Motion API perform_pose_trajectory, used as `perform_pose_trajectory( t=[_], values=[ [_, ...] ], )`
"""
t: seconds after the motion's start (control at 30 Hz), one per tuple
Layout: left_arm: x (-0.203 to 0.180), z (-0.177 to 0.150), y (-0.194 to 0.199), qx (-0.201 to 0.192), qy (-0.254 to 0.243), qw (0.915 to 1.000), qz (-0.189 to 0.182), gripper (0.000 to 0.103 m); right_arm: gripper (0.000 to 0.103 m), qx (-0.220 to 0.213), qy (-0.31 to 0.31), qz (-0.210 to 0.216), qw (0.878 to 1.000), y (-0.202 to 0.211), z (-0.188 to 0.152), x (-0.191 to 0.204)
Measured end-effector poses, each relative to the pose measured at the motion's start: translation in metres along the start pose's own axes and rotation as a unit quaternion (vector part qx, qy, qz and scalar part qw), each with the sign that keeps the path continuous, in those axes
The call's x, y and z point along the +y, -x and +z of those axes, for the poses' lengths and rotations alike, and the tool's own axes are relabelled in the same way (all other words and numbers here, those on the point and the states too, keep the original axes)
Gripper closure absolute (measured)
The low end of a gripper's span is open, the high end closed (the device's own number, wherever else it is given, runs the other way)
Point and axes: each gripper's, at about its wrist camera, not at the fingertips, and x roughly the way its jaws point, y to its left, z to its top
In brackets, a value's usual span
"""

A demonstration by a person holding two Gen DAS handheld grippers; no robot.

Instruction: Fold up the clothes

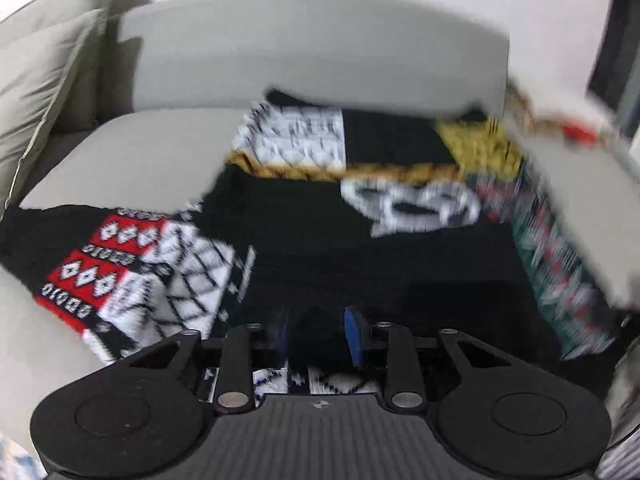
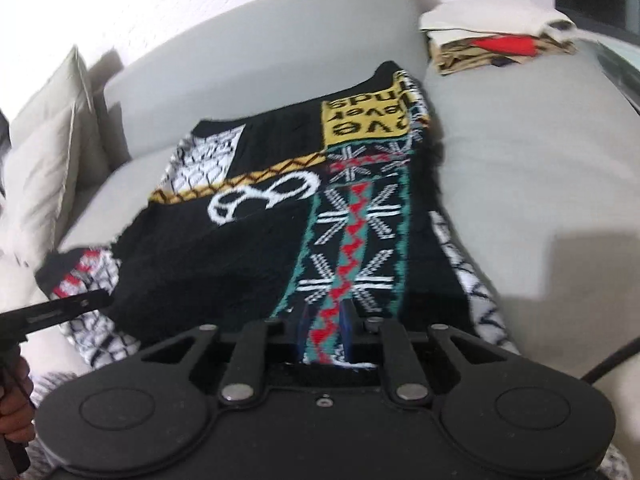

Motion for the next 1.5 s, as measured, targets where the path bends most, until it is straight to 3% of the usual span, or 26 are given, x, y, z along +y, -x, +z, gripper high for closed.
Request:
perform_pose_trajectory(
  t=[0.03,0.1,0.2,0.33,0.47,0.6,0.8,0.9,0.97,1.0,1.03,1.1,1.17,1.23,1.33,1.5],
  values=[
    [-0.004,-0.003,-0.011,0.021,-0.008,0.9997,0.008,0.076,0.087,0.008,0.012,-0.023,1.0,-0.007,-0.003,0.005],
    [-0.007,-0.006,-0.014,0.015,-0.021,0.9996,0.013,0.076,0.089,0.026,0.017,-0.045,0.999,-0.022,-0.014,0.001],
    [-0.005,-0.002,-0.011,0.022,-0.014,0.9996,0.013,0.076,0.089,0.022,-0.016,-0.029,0.999,-0.024,-0.015,-0.01],
    [0.002,-0.003,0.021,0.025,0.011,0.9996,-0.011,0.077,0.088,0.023,-0.052,-0.005,0.998,0.001,-0.005,-0.015],
    [-0.002,-0.022,0.049,0.013,-0.01,0.9992,-0.037,0.077,0.088,0.014,-0.035,0.02,0.999,0.034,-0.017,0.0],
    [-0.016,-0.036,0.029,0.043,-0.031,0.9978,-0.039,0.081,0.088,0.047,-0.01,0.019,0.999,0.013,-0.033,0.01],
    [-0.011,-0.034,0.022,0.04,-0.013,0.9982,-0.044,0.081,0.087,0.048,-0.011,0.007,0.999,0.006,-0.031,0.014],
    [0.005,-0.033,0.046,0.02,0.022,0.9982,-0.053,0.08,0.075,0.014,-0.033,0.028,0.999,0.036,-0.021,0.015],
    [0.027,-0.034,0.062,-0.004,0.062,0.9963,-0.06,0.058,0.053,-0.015,-0.058,0.052,0.997,0.057,-0.015,0.013],
    [0.041,-0.036,0.066,-0.017,0.085,0.9944,-0.061,0.052,0.046,-0.028,-0.074,0.064,0.995,0.064,-0.012,0.012],
    [0.055,-0.038,0.07,-0.03,0.108,0.9919,-0.061,0.049,0.03,-0.042,-0.089,0.075,0.992,0.071,-0.009,0.011],
    [0.089,-0.044,0.074,-0.047,0.167,0.983,-0.06,0.048,0.024,-0.068,-0.119,0.098,0.986,0.084,-0.004,0.008],
    [0.126,-0.053,0.071,-0.051,0.245,0.9661,-0.062,0.048,0.024,-0.071,-0.157,0.122,0.977,0.088,-0.002,0.005],
    [0.162,-0.063,0.065,-0.059,0.323,0.9424,-0.061,0.048,0.025,-0.07,-0.184,0.139,0.971,0.089,-0.002,0.005],
    [0.201,-0.072,0.055,-0.072,0.407,0.9085,-0.064,0.05,0.025,-0.063,-0.184,0.145,0.97,0.091,0.0,0.015],
    [0.243,-0.075,0.03,-0.095,0.504,0.8547,-0.083,0.05,0.025,-0.059,-0.168,0.172,0.969,0.097,0.01,0.04]
  ],
)
